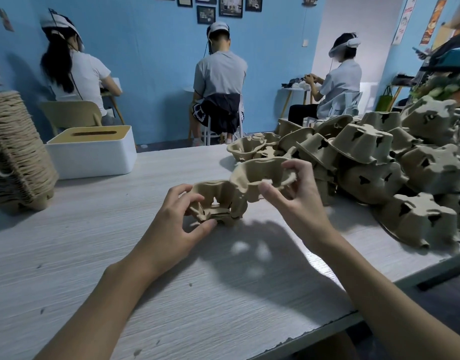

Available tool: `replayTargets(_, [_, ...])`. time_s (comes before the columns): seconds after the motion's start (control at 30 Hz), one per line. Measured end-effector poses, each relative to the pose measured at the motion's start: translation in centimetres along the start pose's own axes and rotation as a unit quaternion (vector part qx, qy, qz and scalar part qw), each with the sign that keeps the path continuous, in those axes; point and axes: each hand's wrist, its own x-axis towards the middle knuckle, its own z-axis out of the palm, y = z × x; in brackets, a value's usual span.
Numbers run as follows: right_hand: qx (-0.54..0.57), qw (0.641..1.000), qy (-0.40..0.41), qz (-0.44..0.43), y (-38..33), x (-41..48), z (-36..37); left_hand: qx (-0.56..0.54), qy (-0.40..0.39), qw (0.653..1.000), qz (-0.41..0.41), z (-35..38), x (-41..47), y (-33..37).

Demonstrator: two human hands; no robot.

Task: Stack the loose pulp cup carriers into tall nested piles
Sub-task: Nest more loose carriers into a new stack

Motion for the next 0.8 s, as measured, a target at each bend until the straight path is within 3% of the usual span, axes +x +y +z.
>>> replayTargets(0.23, [0.055,0.998,0.002,0.012,-0.8,1.9,3.5,-0.030,0.033,0.999,-0.018,-0.3,0.2,-0.1])
replayTargets(0.53, [-0.051,0.994,-0.095,0.032,1.3,0.8,3.6,-0.073,0.018,0.997,-0.032,0.4,0.3,-0.5])
replayTargets(0.6, [-0.082,0.995,-0.057,0.025,1.3,0.7,3.0,-0.079,0.014,0.997,-0.021,0.4,0.3,-0.4])
replayTargets(0.8, [-0.009,0.979,0.202,0.018,0.5,1.4,-0.7,-0.057,0.001,0.998,-0.006,1.5,0.7,1.1])
